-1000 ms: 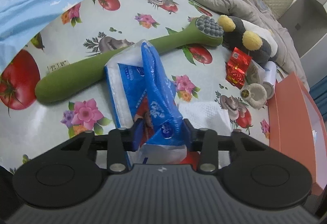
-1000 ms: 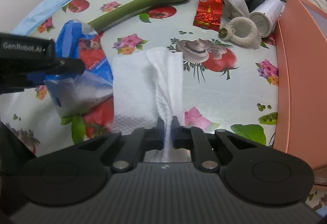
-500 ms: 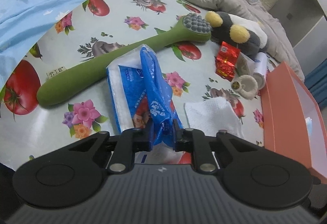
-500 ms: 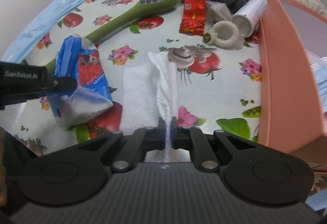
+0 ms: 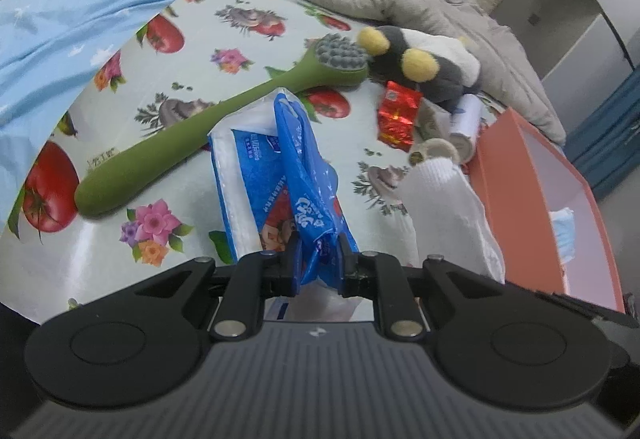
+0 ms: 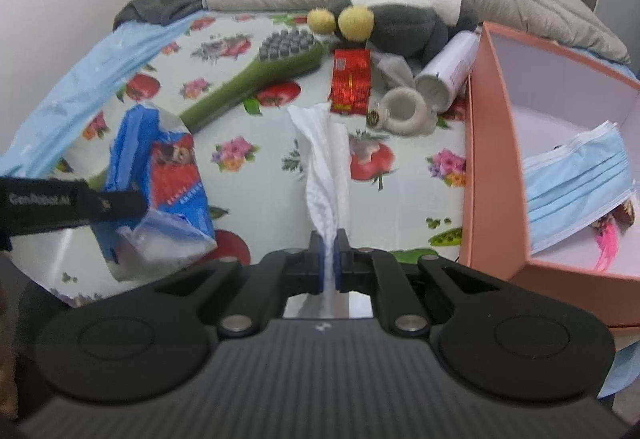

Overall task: Organize soft objects
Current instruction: 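Carry the tissue packet and wipe over the pink box and open both tools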

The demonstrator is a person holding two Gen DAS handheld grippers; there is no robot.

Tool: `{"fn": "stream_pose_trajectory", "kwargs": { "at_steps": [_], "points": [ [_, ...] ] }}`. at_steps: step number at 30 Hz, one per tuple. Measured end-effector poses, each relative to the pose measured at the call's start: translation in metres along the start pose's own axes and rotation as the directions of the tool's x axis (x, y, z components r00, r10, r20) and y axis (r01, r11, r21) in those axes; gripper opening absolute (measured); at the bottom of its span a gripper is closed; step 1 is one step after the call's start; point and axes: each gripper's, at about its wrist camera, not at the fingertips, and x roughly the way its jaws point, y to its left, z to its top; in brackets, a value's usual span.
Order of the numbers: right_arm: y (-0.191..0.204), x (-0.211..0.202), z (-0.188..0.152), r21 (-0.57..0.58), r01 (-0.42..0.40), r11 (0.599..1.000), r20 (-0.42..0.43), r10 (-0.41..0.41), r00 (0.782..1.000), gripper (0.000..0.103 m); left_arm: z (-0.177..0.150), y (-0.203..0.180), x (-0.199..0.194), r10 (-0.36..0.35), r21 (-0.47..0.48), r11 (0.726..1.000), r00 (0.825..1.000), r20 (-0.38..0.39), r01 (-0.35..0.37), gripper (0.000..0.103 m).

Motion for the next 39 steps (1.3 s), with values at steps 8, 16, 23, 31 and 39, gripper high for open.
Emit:
{"fn": "stream_pose_trajectory", "kwargs": {
  "at_steps": [8,16,23,31,39],
  "points": [
    [-0.005,-0.037,0.013,0.032,-0.023,0.999,0.082,0.020,0.996,0.008,0.006,-0.020,-0.031,-0.053,0.061,0.997,0.999,0.008,0.053,0.019],
    [-0.008,-0.074,0.025,0.039,-0.030,0.999,0.162,0.024,0.987,0.008,0.010,-0.047,-0.068,-0.102,0.122,0.988,0.993,0.058,0.094,0.019],
    [-0.013,-0.100,0.033,0.043,-0.019,0.999,0.230,0.008,0.973,0.008,0.018,-0.066,-0.092,-0.143,0.152,0.980,0.985,0.095,0.128,0.019],
    [-0.026,-0.125,0.046,0.061,-0.004,0.998,0.301,-0.014,0.954,0.008,0.029,-0.096,-0.107,-0.200,0.210,0.962,0.973,0.116,0.173,0.019],
    [-0.050,-0.143,0.056,0.092,0.030,0.995,0.360,-0.061,0.931,0.008,0.045,-0.137,-0.110,-0.264,0.286,0.933,0.956,0.130,0.219,0.019]
  ]
}}
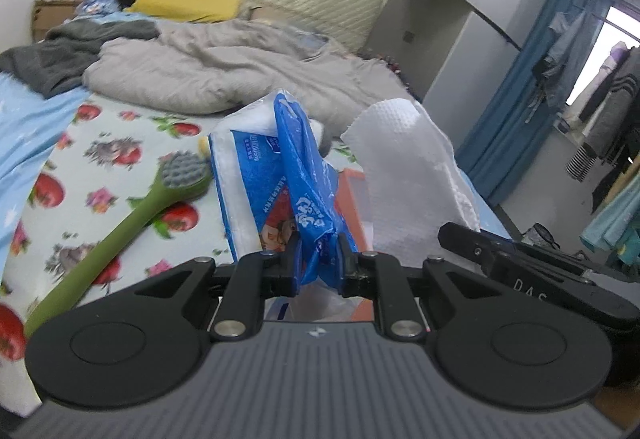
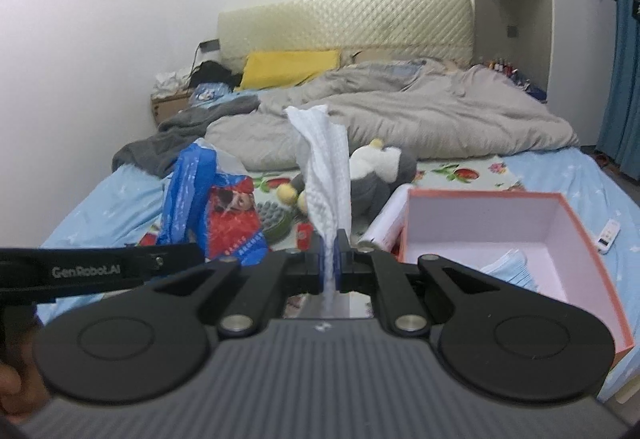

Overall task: Organize soft objects
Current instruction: 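Carry the tissue packet and wipe over the pink box and open both tools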

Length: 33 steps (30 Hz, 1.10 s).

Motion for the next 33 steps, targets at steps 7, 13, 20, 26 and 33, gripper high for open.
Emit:
{"fn": "stream_pose_trajectory", "kwargs": {
  "at_steps": [7,13,20,26,33],
  "points": [
    [-0.029,-0.001,0.014,0.021,0.062,0.998,0.036,-0.063,0.997,0.008,0.020,-0.031,0.024,-0.054,0.064,0.996,0.998,-0.013,0.055,0.019],
    [-0.059,-0.004,0.025,0.041,0.129,0.991,0.062,-0.131,0.989,0.008,0.036,-0.060,0.049,-0.107,0.110,0.988,0.994,-0.032,0.110,0.019],
    [-0.102,0.011,0.023,0.096,0.205,0.974,0.017,-0.208,0.978,0.009,0.044,-0.093,0.097,-0.145,0.159,0.974,0.984,-0.100,0.160,0.019],
    [-0.140,0.042,0.004,0.158,0.272,0.949,-0.092,-0.261,0.961,0.009,0.044,-0.114,0.164,-0.167,0.182,0.962,0.964,-0.205,0.205,0.019],
    [-0.189,0.076,-0.025,0.228,0.367,0.902,-0.235,-0.315,0.920,0.009,0.027,-0.129,0.251,-0.175,0.162,0.956,0.919,-0.354,0.245,0.019]
  ]
}}
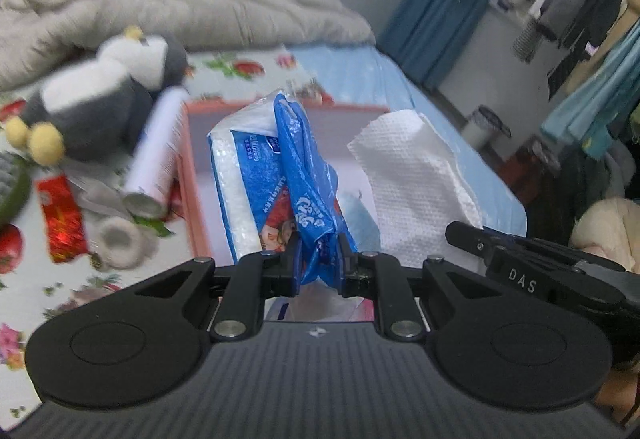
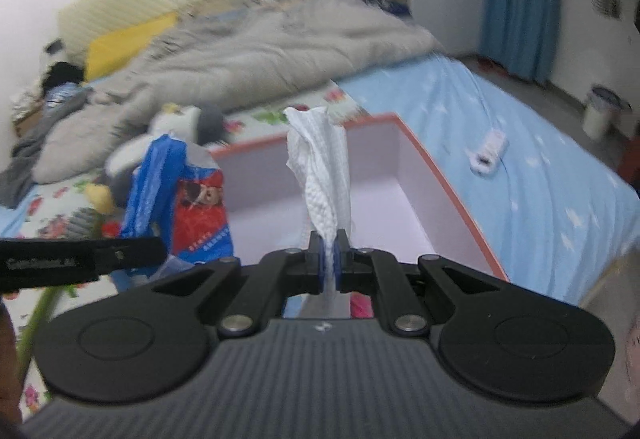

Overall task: Organize soft objects
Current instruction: 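Carry the tissue packet and wipe over the pink box and open both tools, then withdraw both tools from the box back over the bed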

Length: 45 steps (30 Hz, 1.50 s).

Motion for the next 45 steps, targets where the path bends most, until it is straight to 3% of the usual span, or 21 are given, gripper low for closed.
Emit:
{"fn": "stream_pose_trajectory", "kwargs": {
  "at_steps": [6,10,17,19,21,24,36,45],
  "points": [
    [-0.022,0.041,-0.014,0.026,0.070,0.997,-0.118,-0.067,0.991,0.009,0.002,0.005,0.068,-0.031,-0.011,1.000,0.992,-0.122,0.030,0.019],
    [-0.028,0.068,-0.025,0.033,0.077,0.996,-0.194,-0.069,0.979,0.009,-0.005,0.009,0.100,-0.041,-0.028,0.999,0.982,-0.187,0.036,0.019],
    [-0.029,0.079,-0.033,0.052,0.075,0.996,-0.232,-0.061,0.971,0.010,-0.008,0.018,0.120,-0.041,-0.043,0.999,0.974,-0.223,0.032,0.020],
    [-0.029,0.077,-0.034,0.059,0.076,0.995,-0.233,-0.060,0.971,0.011,-0.007,0.018,0.119,-0.033,-0.039,0.999,0.976,-0.217,0.026,0.028],
    [-0.032,0.075,-0.033,0.075,0.073,0.994,-0.237,-0.054,0.970,0.017,-0.007,0.015,0.113,-0.018,-0.030,0.999,0.977,-0.214,0.012,0.052],
    [-0.033,0.065,-0.029,0.089,0.064,0.994,-0.213,-0.044,0.976,0.044,-0.007,0.011,0.097,-0.003,-0.018,1.000,0.983,-0.186,0.000,0.057],
    [-0.018,-0.010,-0.002,0.085,0.013,0.996,-0.036,-0.010,0.999,0.045,-0.005,-0.004,0.004,0.004,0.003,1.000,1.000,-0.016,-0.004,0.057],
    [0.008,-0.079,0.006,0.052,-0.064,0.997,0.112,0.058,0.992,0.045,-0.016,-0.010,-0.090,0.033,0.013,0.999,0.987,0.156,-0.035,0.057]
  ]
}}
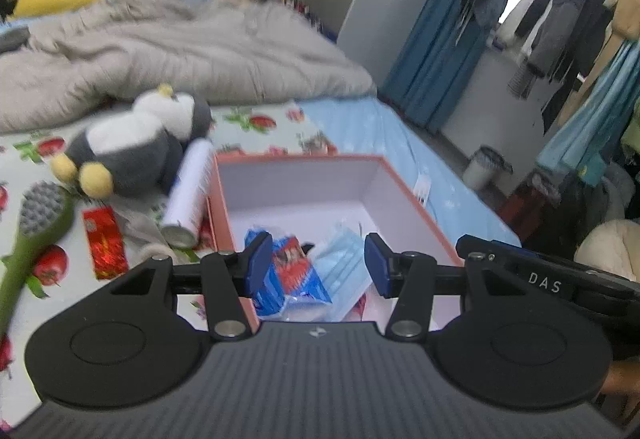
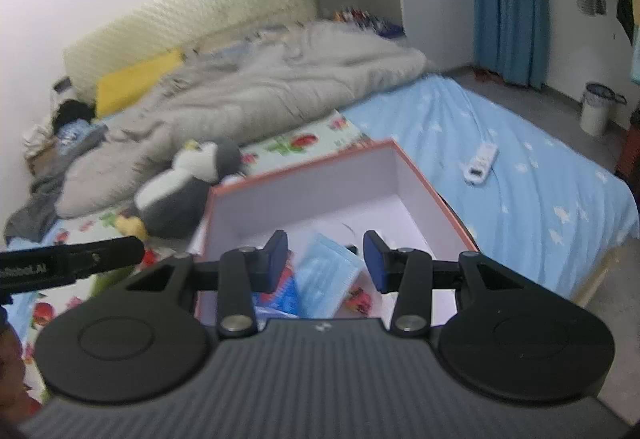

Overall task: Organize soft objects
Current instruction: 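Withdraw both tools from the box back over the bed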

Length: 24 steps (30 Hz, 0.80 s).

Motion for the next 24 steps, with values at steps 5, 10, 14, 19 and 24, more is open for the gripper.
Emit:
{"fn": "stream_pose_trajectory", "kwargs": {
  "at_steps": [5,10,14,19,24],
  "points": [
    [0.017,-0.030,0.001,-0.027,-0.045,0.999,0.063,0.047,0.997,0.045,-0.008,0.003,-0.050,0.024,-0.003,1.000,0.995,0.094,-0.024,0.057],
    [0.036,-0.050,-0.006,-0.066,-0.101,0.993,0.087,0.106,0.990,0.045,-0.022,0.014,-0.089,0.053,-0.029,0.998,0.988,0.146,-0.049,0.057],
    [0.049,-0.061,-0.013,-0.093,-0.140,0.986,0.091,0.148,0.985,0.045,-0.034,0.026,-0.115,0.092,-0.051,0.995,0.980,0.176,-0.084,0.057],
    [0.065,-0.069,-0.021,-0.123,-0.182,0.976,0.084,0.193,0.978,0.045,-0.052,0.041,-0.144,0.131,-0.085,0.990,0.971,0.197,-0.117,0.057],
    [0.082,-0.072,-0.033,-0.149,-0.220,0.964,0.062,0.232,0.971,0.045,-0.070,0.055,-0.165,0.170,-0.112,0.982,0.965,0.202,-0.150,0.057]
  ]
}}
